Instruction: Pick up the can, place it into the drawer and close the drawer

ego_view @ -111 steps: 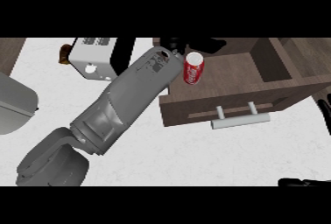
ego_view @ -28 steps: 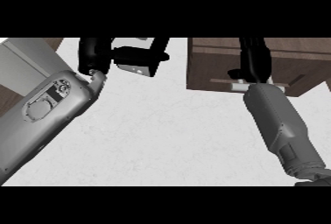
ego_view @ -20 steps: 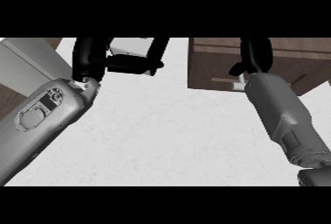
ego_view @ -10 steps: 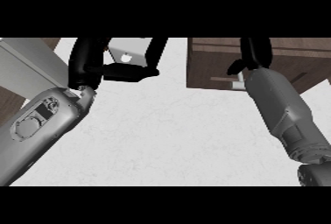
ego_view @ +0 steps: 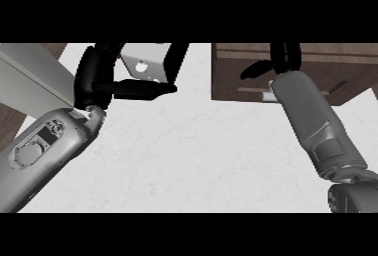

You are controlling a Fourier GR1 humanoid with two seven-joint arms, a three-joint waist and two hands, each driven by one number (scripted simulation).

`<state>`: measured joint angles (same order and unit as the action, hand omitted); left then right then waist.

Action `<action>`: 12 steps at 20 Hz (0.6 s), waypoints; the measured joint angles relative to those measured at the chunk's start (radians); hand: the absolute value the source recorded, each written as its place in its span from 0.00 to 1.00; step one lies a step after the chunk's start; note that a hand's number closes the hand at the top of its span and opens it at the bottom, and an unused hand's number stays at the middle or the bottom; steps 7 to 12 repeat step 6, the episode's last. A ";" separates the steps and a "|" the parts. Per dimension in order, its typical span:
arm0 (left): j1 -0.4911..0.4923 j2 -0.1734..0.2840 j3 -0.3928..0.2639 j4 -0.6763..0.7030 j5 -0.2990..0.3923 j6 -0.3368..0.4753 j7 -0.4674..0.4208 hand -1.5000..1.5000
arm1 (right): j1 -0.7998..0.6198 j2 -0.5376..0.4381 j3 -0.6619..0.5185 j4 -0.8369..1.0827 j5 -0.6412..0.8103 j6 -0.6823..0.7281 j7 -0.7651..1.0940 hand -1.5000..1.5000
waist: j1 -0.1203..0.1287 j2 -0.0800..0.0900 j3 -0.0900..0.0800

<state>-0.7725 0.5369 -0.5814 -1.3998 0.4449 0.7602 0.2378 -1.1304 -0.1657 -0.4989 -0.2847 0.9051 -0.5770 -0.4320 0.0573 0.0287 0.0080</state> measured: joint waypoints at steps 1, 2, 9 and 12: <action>0.011 0.003 0.004 -0.001 0.001 -0.002 -0.003 0.00 | -0.007 0.009 -0.023 -0.003 -0.028 0.017 -0.009 0.00 | -0.002 -0.001 0.000; 0.016 0.009 0.007 -0.004 -0.001 -0.003 -0.002 0.00 | -0.011 0.014 -0.048 -0.006 -0.059 0.037 -0.023 0.00 | -0.002 -0.002 0.000; 0.057 0.016 0.017 -0.027 -0.009 -0.003 -0.010 0.00 | -0.029 0.040 -0.109 -0.011 -0.140 0.084 -0.053 0.00 | -0.010 -0.007 -0.002; 0.057 0.016 0.017 -0.027 -0.009 -0.003 -0.010 0.00 | -0.029 0.040 -0.109 -0.011 -0.140 0.084 -0.053 0.00 | -0.010 -0.007 -0.002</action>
